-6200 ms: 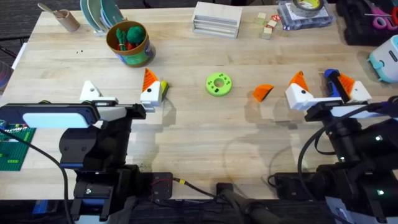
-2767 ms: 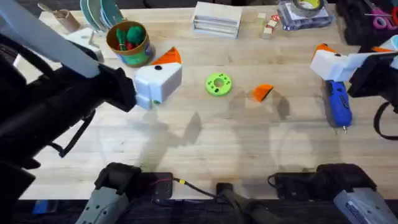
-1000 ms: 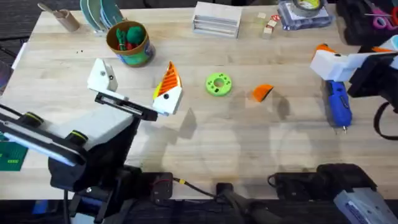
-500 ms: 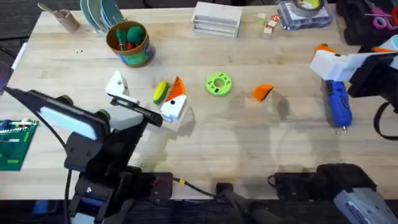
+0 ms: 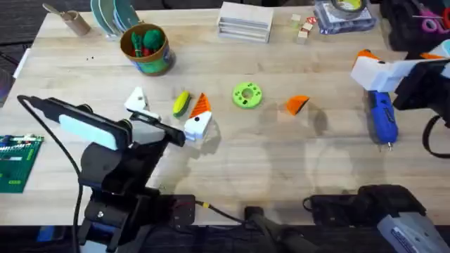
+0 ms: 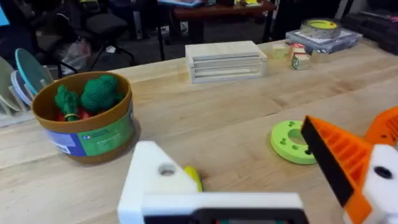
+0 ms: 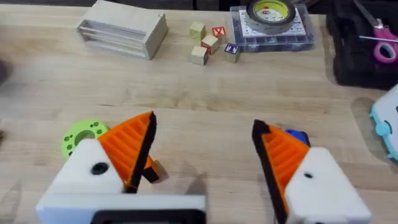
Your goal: Pick up the gripper from the table and insert it into the empty holder that is missing its gripper. Then pick up a screw, insert it into the mounting hole, and use the screwdriver to tighten it. Finally, clean up the table by picking up the vegetable and placing it into the bucket.
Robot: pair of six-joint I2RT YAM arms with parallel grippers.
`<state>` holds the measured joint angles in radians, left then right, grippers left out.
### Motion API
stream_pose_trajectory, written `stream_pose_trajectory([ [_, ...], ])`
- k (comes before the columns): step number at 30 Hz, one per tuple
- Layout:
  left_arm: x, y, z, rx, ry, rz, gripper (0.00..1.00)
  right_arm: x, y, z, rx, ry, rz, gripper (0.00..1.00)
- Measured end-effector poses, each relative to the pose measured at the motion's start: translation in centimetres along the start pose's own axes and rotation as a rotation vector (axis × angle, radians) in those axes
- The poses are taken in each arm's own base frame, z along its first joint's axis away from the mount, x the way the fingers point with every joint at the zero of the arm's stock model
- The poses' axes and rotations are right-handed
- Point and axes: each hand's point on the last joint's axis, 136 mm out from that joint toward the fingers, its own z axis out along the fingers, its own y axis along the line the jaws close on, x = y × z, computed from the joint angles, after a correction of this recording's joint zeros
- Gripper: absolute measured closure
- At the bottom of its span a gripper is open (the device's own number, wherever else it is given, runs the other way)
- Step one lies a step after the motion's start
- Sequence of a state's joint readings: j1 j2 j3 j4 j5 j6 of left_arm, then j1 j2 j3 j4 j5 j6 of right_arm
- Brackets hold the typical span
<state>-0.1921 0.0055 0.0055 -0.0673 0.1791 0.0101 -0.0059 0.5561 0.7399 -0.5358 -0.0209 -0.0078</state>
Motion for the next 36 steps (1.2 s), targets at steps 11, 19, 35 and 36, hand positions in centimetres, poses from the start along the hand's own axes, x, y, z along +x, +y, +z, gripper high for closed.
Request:
stream_pose_trajectory([
  [11, 0.0, 0.0, 0.0, 0.0, 0.0, 0.0, 0.009, 0.0, 0.0, 0.0, 0.0, 0.0, 0.0, 0.009],
  [19, 0.0, 0.0, 0.0, 0.0, 0.0, 0.0, 0.009, 0.0, 0.0, 0.0, 0.0, 0.0, 0.0, 0.009],
  [35, -0.3, -9.2, -2.6, 0.562, -0.016, 0.005, 0.008, 0.0, 0.0, 0.0, 0.0, 0.0, 0.0, 0.01],
  [36, -0.3, -9.7, -3.0, 0.6, -0.015, 0.004, 0.008, 0.0, 0.0, 0.0, 0.0, 0.0, 0.0, 0.01],
])
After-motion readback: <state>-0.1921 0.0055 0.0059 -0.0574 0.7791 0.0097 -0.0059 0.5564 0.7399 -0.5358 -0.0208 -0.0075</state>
